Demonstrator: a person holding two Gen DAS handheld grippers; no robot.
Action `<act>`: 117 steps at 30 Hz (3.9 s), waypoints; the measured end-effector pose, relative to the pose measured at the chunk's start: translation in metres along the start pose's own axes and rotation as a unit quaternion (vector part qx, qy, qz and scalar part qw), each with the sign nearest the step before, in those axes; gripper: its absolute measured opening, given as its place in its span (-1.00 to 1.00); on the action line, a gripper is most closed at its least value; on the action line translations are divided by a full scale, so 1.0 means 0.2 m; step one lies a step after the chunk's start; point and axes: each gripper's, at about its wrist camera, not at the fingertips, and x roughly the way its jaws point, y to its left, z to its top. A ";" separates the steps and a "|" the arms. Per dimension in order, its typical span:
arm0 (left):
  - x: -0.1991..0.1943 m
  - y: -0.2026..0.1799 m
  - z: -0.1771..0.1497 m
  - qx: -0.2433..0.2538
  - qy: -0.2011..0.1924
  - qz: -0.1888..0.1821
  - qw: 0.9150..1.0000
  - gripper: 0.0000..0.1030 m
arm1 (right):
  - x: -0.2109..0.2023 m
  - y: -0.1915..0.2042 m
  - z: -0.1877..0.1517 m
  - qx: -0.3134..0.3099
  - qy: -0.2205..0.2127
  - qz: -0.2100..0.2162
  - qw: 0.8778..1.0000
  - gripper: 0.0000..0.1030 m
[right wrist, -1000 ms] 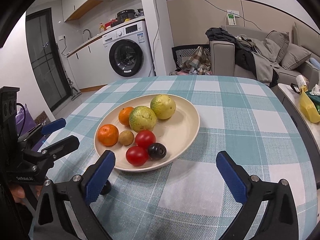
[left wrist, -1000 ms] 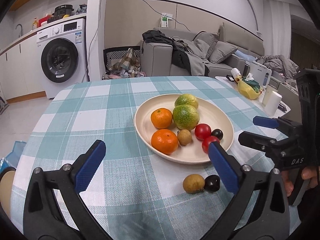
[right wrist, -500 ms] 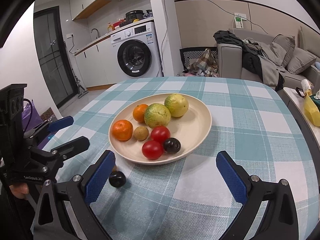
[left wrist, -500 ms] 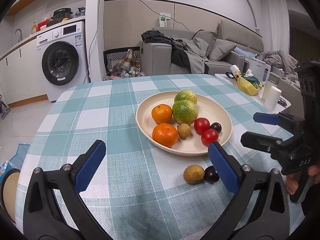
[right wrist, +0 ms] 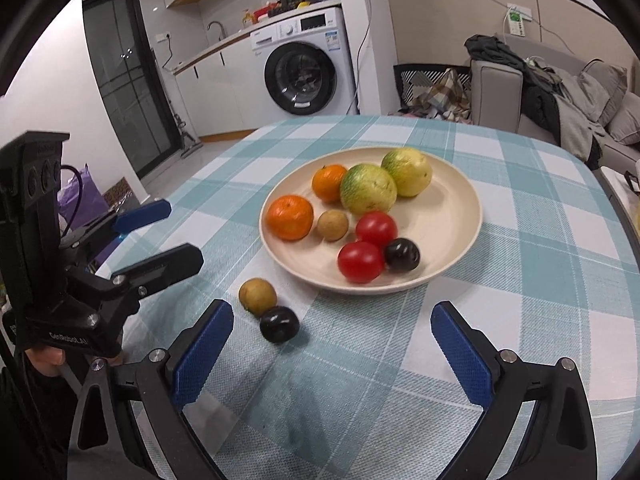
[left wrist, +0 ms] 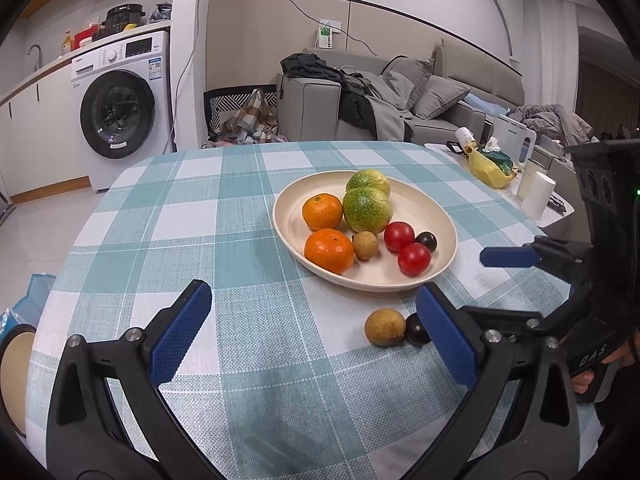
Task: Organize fruits
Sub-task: 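Withdraw both tools toward the loose fruits on the cloth, then grasp the second dark plum on the cloth with the right tool, then lift the dark plum with the right tool while the left tool grasps the brown round fruit, then carry the brown fruit and dark plum over the cream plate with both tools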
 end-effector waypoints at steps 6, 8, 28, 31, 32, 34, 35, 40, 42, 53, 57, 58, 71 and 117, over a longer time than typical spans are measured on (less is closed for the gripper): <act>0.00 -0.01 0.00 0.004 0.003 0.000 1.000 0.98 | 0.07 0.04 -0.03 -0.014 0.036 0.016 0.999 0.54; 0.01 -0.01 -0.01 0.001 0.005 0.000 1.000 0.98 | 0.08 0.06 -0.03 -0.021 0.042 0.021 0.999 0.47; 0.03 -0.01 0.00 -0.002 0.014 -0.003 1.000 0.98 | 0.16 0.15 -0.05 -0.064 0.070 0.022 0.995 -0.11; 0.03 -0.01 0.00 -0.001 0.015 -0.004 1.000 0.98 | 0.17 0.15 -0.04 -0.069 0.069 0.022 0.995 -0.20; 0.04 -0.01 -0.01 -0.001 0.016 -0.004 1.000 0.98 | 0.17 0.16 -0.04 -0.069 0.069 0.023 0.995 -0.25; 0.04 -0.02 -0.02 0.001 0.017 -0.004 1.000 0.98 | 0.17 0.16 -0.04 -0.073 0.068 0.023 0.995 -0.34; 0.05 -0.02 -0.02 0.001 0.017 -0.005 1.000 0.98 | 0.17 0.16 -0.04 -0.075 0.068 0.023 0.995 -0.42; 0.05 -0.02 -0.02 0.000 0.018 -0.005 1.000 0.97 | 0.17 0.18 -0.04 -0.084 0.065 0.021 0.994 -0.48; 0.05 -0.02 -0.02 0.000 0.018 -0.005 1.000 0.97 | 0.16 0.18 -0.04 -0.086 0.062 0.020 0.994 -0.48; 0.09 -0.06 -0.03 0.017 0.035 -0.012 0.999 0.97 | 0.02 0.11 -0.02 -0.073 0.031 0.007 0.997 -0.48; 0.14 -0.10 -0.03 0.040 0.062 -0.017 0.997 0.97 | -0.03 0.06 0.00 -0.056 0.017 -0.002 0.998 -0.48; 0.16 -0.12 -0.03 0.047 0.072 -0.018 0.996 0.96 | -0.03 0.05 0.01 -0.053 0.014 -0.003 0.999 -0.48; 0.27 -0.24 -0.06 0.094 0.129 -0.040 0.986 0.31 | -0.05 0.03 0.03 -0.043 0.006 -0.009 0.999 -0.48; 0.08 -0.19 0.06 0.053 0.027 -0.083 0.995 -0.49 | -0.09 -0.14 0.05 0.021 -0.052 -0.031 0.998 -0.48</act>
